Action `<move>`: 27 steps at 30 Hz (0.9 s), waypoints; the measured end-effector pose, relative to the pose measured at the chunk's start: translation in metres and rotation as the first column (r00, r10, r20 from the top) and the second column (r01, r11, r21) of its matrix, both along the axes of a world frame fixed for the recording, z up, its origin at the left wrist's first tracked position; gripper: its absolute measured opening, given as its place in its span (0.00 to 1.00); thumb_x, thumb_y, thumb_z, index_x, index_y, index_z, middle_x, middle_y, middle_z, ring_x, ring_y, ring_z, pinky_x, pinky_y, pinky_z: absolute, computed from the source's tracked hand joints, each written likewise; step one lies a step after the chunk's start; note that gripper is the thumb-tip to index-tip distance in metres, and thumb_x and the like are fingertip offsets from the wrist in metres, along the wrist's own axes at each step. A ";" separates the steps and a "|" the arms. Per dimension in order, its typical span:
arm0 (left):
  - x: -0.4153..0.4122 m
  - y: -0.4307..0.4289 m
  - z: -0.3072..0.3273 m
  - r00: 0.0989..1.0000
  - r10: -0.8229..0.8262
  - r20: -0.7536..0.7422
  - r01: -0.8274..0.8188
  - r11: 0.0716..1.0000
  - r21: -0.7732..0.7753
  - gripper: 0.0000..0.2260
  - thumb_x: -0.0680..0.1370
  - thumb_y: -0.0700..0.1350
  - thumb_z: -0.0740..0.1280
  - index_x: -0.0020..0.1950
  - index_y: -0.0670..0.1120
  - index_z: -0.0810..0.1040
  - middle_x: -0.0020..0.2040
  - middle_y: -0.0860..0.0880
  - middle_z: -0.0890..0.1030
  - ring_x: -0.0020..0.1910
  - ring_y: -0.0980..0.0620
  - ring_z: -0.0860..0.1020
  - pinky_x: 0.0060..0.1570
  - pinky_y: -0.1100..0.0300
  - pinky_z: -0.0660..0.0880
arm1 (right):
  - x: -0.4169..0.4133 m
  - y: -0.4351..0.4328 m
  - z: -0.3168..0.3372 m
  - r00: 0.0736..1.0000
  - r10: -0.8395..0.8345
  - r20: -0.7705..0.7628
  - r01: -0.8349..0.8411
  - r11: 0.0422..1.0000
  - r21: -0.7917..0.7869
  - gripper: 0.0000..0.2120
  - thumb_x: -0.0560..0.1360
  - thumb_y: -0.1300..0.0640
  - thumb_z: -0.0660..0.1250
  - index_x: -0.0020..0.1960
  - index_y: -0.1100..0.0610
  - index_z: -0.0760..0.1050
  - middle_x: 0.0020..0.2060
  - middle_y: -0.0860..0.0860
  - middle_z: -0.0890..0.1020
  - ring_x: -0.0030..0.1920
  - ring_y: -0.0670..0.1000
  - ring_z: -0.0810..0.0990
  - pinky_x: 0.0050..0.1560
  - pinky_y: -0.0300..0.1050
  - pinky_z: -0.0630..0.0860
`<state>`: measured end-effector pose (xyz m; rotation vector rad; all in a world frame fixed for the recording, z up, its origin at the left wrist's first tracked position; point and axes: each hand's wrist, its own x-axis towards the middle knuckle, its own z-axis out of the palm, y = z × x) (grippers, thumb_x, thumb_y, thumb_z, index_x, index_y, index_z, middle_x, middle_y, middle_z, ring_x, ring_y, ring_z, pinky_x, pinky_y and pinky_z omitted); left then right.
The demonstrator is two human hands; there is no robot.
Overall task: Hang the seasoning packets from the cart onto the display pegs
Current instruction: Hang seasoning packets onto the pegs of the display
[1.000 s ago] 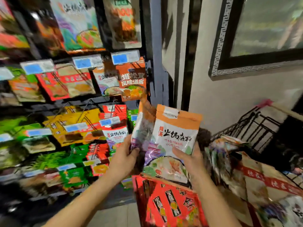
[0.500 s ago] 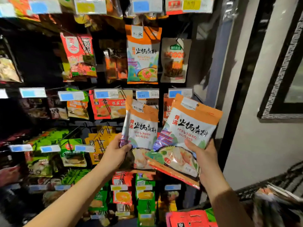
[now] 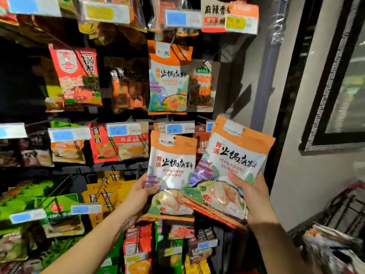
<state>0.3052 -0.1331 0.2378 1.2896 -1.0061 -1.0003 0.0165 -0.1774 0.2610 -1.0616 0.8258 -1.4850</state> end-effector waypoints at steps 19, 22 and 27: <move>-0.013 -0.029 -0.019 0.992 -0.060 -0.107 0.065 0.997 0.042 0.18 0.80 0.32 0.67 0.64 0.51 0.78 0.55 0.49 0.87 0.49 0.54 0.86 0.40 0.64 0.79 | -0.005 0.000 0.010 1.000 0.018 -0.014 -0.018 1.000 0.001 0.26 0.75 0.66 0.75 0.67 0.46 0.74 0.59 0.50 0.86 0.58 0.57 0.85 0.60 0.66 0.80; -0.014 -0.030 -0.024 0.991 -0.047 -0.124 0.054 0.997 0.051 0.18 0.79 0.35 0.69 0.67 0.50 0.77 0.58 0.49 0.86 0.52 0.52 0.85 0.45 0.60 0.79 | -0.004 -0.001 0.010 1.000 0.028 -0.015 -0.028 1.000 0.002 0.26 0.75 0.67 0.74 0.68 0.47 0.74 0.59 0.51 0.86 0.58 0.57 0.86 0.60 0.66 0.80; -0.018 -0.030 -0.023 0.989 -0.079 -0.125 0.081 0.997 0.010 0.18 0.80 0.33 0.67 0.65 0.52 0.78 0.54 0.53 0.87 0.50 0.56 0.85 0.40 0.67 0.79 | -0.003 -0.004 0.010 0.999 0.038 -0.026 -0.038 0.999 0.016 0.27 0.74 0.65 0.75 0.68 0.48 0.74 0.59 0.51 0.86 0.58 0.57 0.85 0.60 0.67 0.80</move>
